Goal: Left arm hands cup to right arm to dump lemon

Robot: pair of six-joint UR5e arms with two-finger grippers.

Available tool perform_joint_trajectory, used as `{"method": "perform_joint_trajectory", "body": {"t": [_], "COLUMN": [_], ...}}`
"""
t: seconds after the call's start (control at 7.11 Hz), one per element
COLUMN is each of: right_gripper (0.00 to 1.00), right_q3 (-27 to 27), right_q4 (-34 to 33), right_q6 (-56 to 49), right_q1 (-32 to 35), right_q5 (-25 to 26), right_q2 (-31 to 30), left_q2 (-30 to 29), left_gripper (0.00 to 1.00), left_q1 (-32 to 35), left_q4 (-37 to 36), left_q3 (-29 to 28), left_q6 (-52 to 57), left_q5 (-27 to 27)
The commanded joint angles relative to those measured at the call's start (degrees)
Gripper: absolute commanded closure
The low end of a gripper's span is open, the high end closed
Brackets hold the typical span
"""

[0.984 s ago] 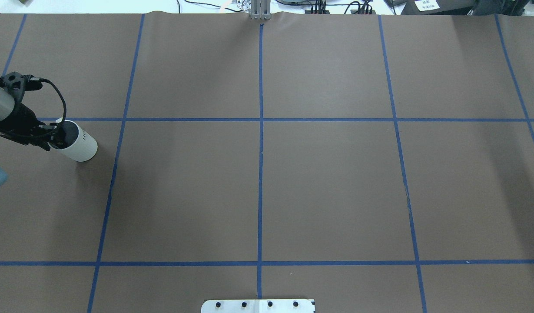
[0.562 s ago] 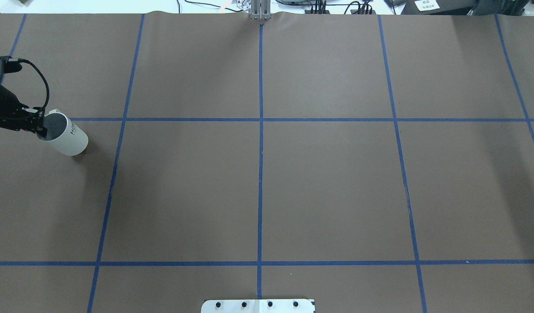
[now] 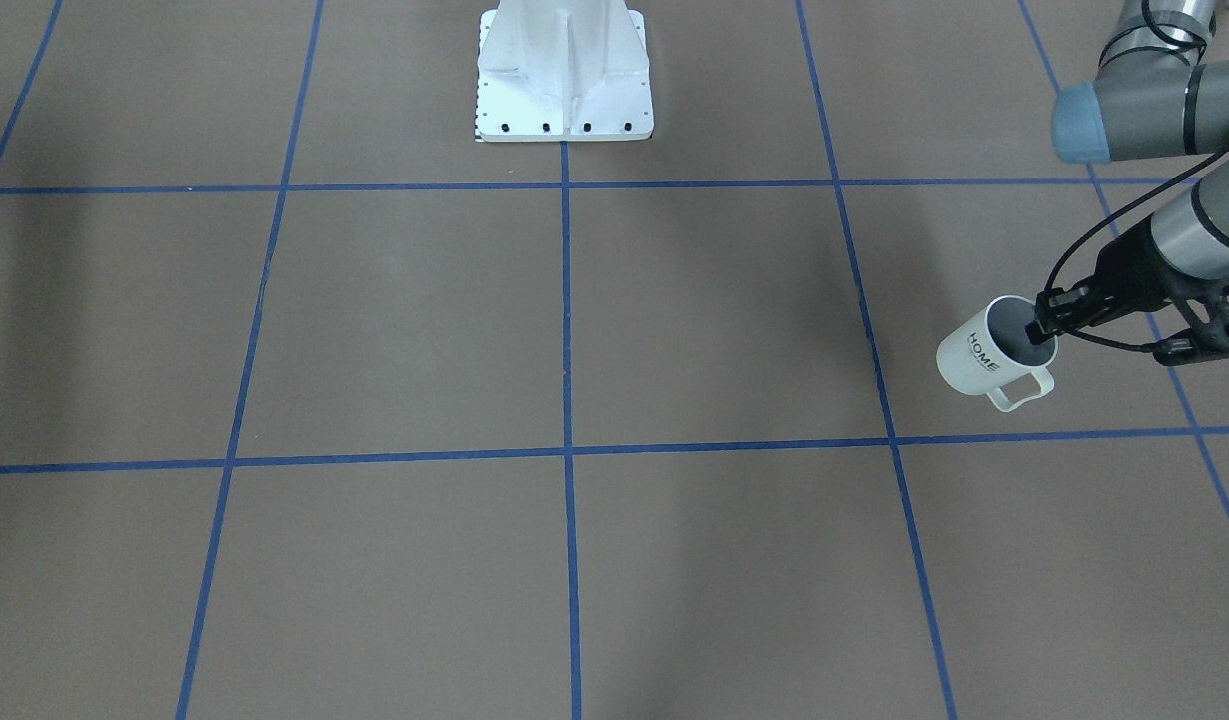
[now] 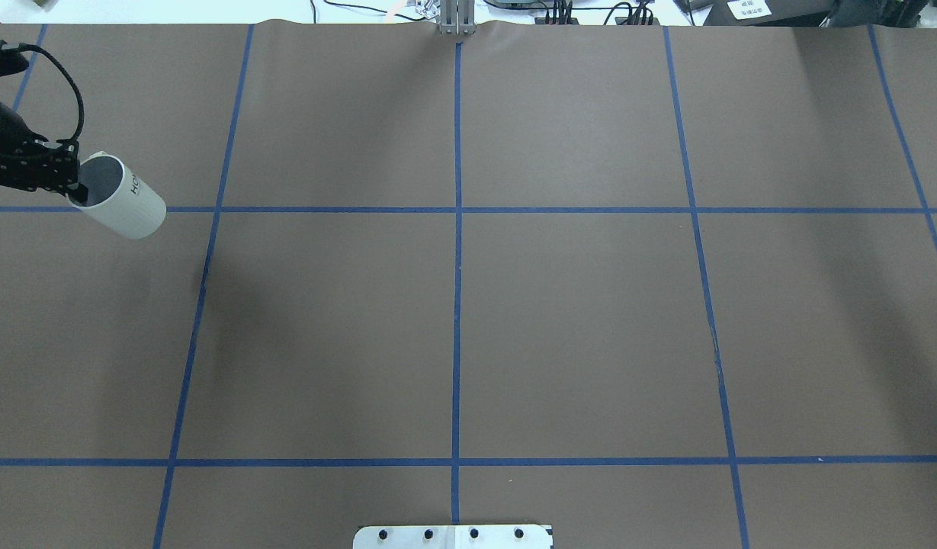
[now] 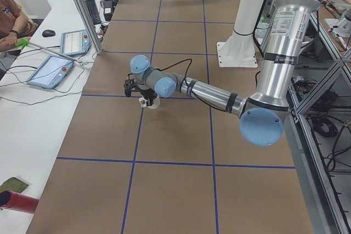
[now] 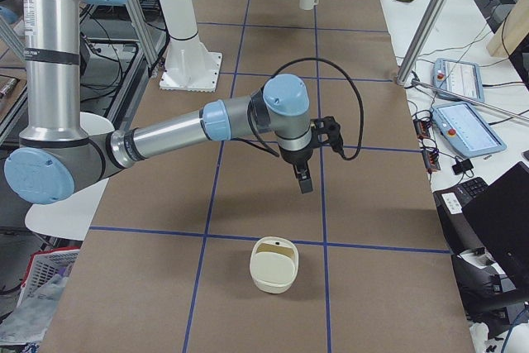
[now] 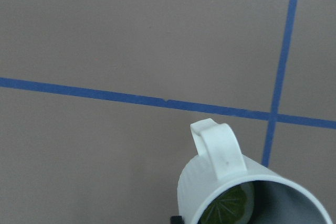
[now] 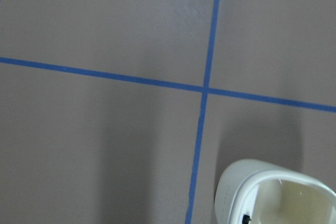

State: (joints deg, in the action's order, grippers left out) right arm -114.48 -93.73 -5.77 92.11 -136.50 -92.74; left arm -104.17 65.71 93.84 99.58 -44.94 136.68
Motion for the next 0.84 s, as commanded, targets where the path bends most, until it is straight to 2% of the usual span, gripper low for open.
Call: {"method": "perform_joint_trajectory", "body": {"t": [0.0, 0.28, 0.42, 0.56, 0.7], "right_gripper": [0.0, 0.0, 0.0, 0.0, 0.0], "right_q3": [0.03, 9.75, 16.41, 23.88, 30.91], "right_q4": [8.6, 24.05, 32.73, 44.91, 55.56], "right_q6": [0.14, 8.54, 8.84, 10.59, 17.3], "right_q1": [-9.85, -14.39, -14.67, -15.55, -16.25], "right_q5": [0.0, 1.49, 2.55, 2.9, 2.82], "right_q2": [1.77, 7.38, 10.27, 12.74, 15.98], "left_q2": [-7.94, -12.62, -14.2, -15.53, -17.1], "left_gripper": [1.0, 1.0, 1.0, 1.0, 1.0], "left_q1": [0.29, -0.06, -0.23, -0.84, -3.02], "left_q4": [-12.41, -14.12, -14.12, -14.03, -14.03], "left_q3": [2.64, 1.94, 1.76, 1.67, 1.41], "left_q6": [-0.58, -6.96, -9.7, -12.42, -15.24], "left_q5": [0.17, 0.17, 0.17, 0.25, -0.01]}}
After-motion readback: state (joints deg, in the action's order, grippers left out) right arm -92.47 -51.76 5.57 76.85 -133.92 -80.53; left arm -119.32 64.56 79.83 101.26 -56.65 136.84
